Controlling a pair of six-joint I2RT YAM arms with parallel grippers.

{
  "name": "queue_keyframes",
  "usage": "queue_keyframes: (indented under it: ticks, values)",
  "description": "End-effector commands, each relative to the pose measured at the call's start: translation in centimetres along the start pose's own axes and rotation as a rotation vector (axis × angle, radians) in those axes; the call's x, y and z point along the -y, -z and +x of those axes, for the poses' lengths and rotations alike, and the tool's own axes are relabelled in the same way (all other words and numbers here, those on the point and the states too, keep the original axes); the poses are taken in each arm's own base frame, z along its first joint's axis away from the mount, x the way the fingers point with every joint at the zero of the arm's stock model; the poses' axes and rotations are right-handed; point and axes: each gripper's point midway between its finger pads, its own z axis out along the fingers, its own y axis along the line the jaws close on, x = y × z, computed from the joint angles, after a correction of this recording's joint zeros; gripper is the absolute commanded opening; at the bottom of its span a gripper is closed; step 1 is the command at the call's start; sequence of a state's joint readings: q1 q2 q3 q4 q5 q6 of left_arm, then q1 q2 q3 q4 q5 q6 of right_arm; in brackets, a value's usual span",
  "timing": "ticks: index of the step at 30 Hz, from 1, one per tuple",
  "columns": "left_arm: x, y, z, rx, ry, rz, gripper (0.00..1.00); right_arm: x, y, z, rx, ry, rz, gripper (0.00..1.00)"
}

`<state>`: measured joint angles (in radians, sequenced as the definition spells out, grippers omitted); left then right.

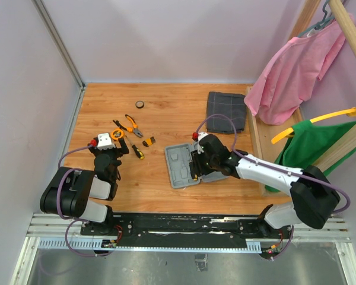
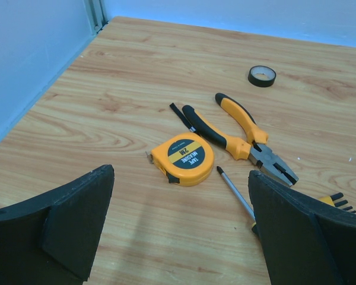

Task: Sort the tools into containers
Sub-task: Adjust the screwdriver in the storage box.

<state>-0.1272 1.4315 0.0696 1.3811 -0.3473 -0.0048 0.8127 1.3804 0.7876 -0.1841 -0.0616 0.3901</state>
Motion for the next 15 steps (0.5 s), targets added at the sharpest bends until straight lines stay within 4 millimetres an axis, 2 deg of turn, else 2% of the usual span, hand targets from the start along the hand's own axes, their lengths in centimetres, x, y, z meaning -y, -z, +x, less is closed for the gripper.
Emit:
queue_keyframes:
  ticks: [1,9,15]
  values:
    - [-0.5,-0.3,-0.8,0.027,0.007,-0.026,0.99,-1.0,-1.0,-1.7,0.022,0.021,-0.017,0.36]
    - [-0.4,-0.3,-0.8,0.027,0.008,-0.024,0.99,-0.7,-2.9,-1.2,-0.029,0.024,0.005,0.3]
    - [-0.5,-0.3,-0.8,0.028,0.007,-0.025,0.99,-0.6,-3.5,-0.4,-0.069,0.017,0.01,0.26]
